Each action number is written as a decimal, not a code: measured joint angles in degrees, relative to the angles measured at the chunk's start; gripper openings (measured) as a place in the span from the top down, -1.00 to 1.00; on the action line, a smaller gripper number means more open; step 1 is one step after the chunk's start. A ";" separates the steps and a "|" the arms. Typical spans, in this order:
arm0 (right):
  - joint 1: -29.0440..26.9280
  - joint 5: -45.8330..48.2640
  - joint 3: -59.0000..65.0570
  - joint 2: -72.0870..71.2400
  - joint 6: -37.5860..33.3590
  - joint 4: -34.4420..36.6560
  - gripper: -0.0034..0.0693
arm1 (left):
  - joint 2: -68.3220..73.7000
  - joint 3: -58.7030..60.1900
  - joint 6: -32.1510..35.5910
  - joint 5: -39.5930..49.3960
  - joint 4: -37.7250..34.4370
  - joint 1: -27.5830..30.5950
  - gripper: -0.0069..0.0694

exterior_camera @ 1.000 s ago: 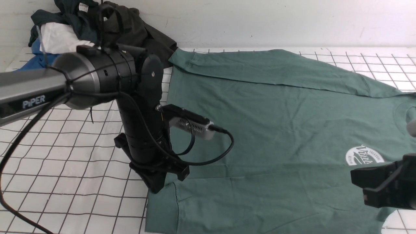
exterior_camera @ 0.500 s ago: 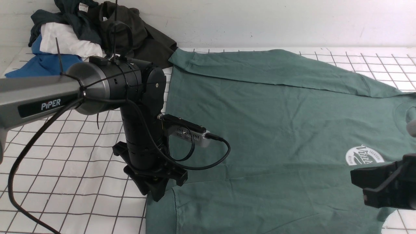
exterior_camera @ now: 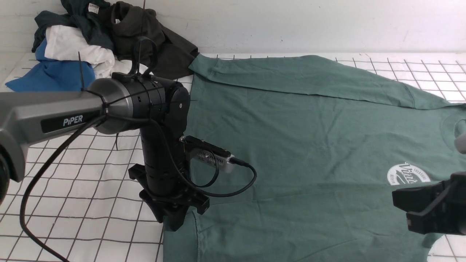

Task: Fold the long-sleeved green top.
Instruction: Use the left arm to clamp the cuff closest to it, then use the left arm to drag and place the cuff at the centered position on the left edge of the fabric, then use the left arm to clamp the cuff farthest from it

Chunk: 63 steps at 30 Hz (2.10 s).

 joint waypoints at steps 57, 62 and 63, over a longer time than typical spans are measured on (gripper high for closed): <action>0.00 0.00 0.00 0.00 -0.18 1.94 0.92 | 28.63 -52.19 -1.83 -3.23 -2.03 8.04 0.10; 0.00 0.00 0.00 0.00 -0.20 2.22 0.92 | 29.22 -52.19 3.60 -2.76 -7.91 8.04 0.56; 0.00 0.00 0.00 0.00 -0.20 2.37 0.92 | 29.22 -52.19 5.07 -2.35 -9.47 8.04 0.66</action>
